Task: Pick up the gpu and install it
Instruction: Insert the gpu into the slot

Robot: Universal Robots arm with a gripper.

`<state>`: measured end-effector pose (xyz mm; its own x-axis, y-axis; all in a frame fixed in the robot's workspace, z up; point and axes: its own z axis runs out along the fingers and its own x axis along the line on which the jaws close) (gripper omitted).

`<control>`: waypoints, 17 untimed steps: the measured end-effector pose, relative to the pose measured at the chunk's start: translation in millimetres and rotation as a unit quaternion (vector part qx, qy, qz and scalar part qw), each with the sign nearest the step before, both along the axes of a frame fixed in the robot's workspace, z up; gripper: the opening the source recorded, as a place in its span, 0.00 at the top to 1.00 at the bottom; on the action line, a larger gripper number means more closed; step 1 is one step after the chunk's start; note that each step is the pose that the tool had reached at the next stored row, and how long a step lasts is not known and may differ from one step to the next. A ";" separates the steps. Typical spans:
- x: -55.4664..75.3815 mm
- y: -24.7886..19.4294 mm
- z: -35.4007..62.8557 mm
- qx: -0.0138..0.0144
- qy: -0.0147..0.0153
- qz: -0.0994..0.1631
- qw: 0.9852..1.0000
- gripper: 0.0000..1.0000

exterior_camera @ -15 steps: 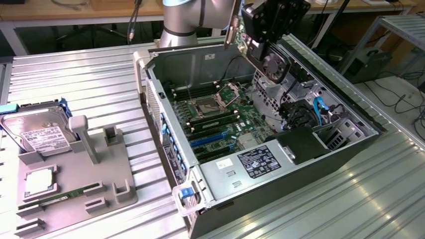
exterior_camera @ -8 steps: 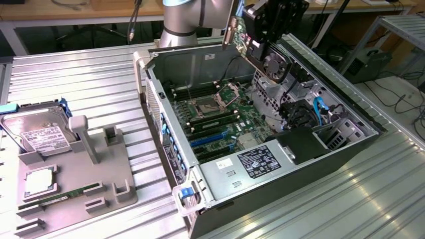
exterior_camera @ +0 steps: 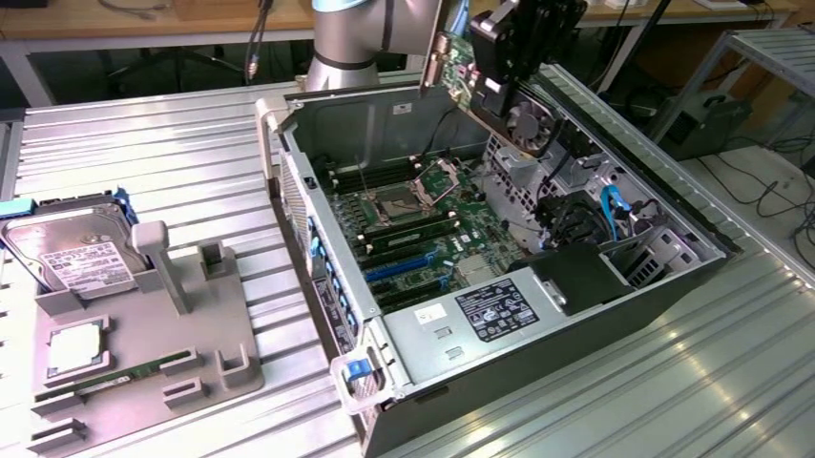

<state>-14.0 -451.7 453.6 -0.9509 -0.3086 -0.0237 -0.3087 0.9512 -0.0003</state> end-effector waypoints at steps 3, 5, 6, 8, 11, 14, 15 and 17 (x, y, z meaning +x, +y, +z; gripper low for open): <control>0.0 0.0 0.0 0.000 0.000 0.015 1.000 0.73; 0.0 0.0 0.0 0.000 0.000 0.034 0.999 0.73; 0.0 0.0 0.0 0.000 0.000 0.039 0.999 0.73; 0.0 0.0 0.0 0.000 0.000 0.047 0.999 0.73; 0.0 0.0 0.0 0.000 0.000 0.056 0.998 0.73; 0.0 0.0 0.0 0.000 0.000 0.065 0.998 0.73; 0.0 0.0 0.0 0.000 0.000 0.068 0.998 0.73; 0.0 0.0 0.0 0.000 0.000 0.076 0.997 0.73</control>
